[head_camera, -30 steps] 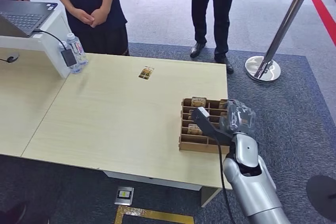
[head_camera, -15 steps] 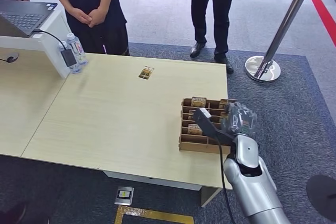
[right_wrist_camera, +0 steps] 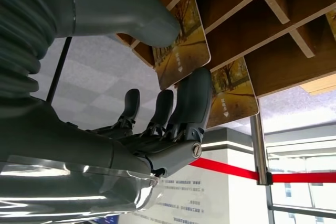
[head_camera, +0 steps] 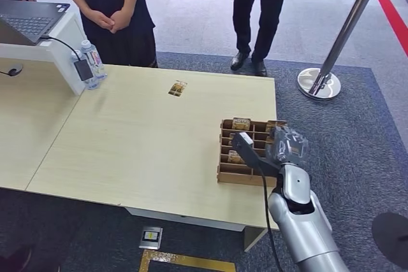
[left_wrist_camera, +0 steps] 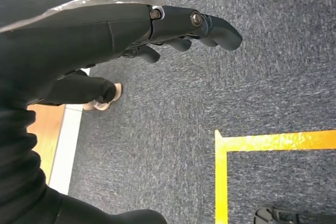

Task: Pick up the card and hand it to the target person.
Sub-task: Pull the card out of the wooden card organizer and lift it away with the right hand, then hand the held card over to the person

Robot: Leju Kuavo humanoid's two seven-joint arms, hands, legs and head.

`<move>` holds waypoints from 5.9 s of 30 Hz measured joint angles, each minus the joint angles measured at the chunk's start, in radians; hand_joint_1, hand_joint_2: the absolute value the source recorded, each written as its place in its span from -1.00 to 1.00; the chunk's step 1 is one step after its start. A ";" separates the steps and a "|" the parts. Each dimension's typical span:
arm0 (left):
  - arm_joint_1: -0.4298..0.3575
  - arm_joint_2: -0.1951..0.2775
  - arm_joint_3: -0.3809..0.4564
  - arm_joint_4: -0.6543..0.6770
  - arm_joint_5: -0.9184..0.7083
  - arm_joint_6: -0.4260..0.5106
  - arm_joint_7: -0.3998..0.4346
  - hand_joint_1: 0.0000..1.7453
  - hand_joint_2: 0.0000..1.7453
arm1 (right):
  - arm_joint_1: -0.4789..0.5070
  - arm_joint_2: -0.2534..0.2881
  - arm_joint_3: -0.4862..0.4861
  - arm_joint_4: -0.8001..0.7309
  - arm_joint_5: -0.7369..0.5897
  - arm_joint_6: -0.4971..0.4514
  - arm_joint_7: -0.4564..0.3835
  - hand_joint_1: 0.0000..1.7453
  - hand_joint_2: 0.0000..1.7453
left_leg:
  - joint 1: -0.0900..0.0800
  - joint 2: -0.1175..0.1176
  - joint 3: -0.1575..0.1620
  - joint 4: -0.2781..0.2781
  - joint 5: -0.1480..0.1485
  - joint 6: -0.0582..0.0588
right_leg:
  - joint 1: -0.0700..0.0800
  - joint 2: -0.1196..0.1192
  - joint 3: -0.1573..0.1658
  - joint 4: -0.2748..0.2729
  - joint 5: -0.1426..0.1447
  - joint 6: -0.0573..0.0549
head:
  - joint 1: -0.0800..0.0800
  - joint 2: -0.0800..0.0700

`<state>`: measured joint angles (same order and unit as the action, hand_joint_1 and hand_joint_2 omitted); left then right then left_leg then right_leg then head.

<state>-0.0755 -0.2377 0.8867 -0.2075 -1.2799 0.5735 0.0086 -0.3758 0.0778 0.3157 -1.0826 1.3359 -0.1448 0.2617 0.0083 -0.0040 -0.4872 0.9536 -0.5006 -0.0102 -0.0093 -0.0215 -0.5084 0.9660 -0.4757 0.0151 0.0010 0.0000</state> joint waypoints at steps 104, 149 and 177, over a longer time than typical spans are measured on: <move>0.000 -0.002 0.000 0.000 0.007 0.000 0.000 -1.00 1.00 | -0.053 0.037 0.012 -0.077 -0.030 0.003 -0.100 0.62 1.00 | 0.000 0.000 -0.002 0.000 0.001 0.000 | 0.000 0.000 -0.001 0.000 0.000 0.000 | 0.000 0.000; -0.005 0.001 -0.001 0.000 0.000 -0.004 -0.017 -1.00 1.00 | -0.503 0.227 0.157 0.320 -0.340 0.053 -0.238 0.58 1.00 | 0.000 0.000 -0.003 0.000 0.001 -0.001 | 0.000 0.000 -0.003 0.001 0.001 0.000 | 0.000 0.000; -0.004 0.002 0.004 0.000 0.024 0.002 -0.016 -1.00 1.00 | -0.482 0.191 0.165 0.338 -0.287 -0.063 -0.257 -1.00 1.00 | 0.000 0.000 -0.003 0.000 0.001 -0.001 | 0.000 0.000 -0.003 0.000 0.001 0.000 | 0.000 0.000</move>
<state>-0.0792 -0.2358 0.8910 -0.2075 -1.2560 0.5760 -0.0076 -0.8579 0.2687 0.4804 -0.7448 1.0485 -0.2083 0.0051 0.0084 -0.0039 -0.4905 0.9540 -0.4991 -0.0114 -0.0090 -0.0215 -0.5116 0.9663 -0.4751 0.0148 0.0008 0.0000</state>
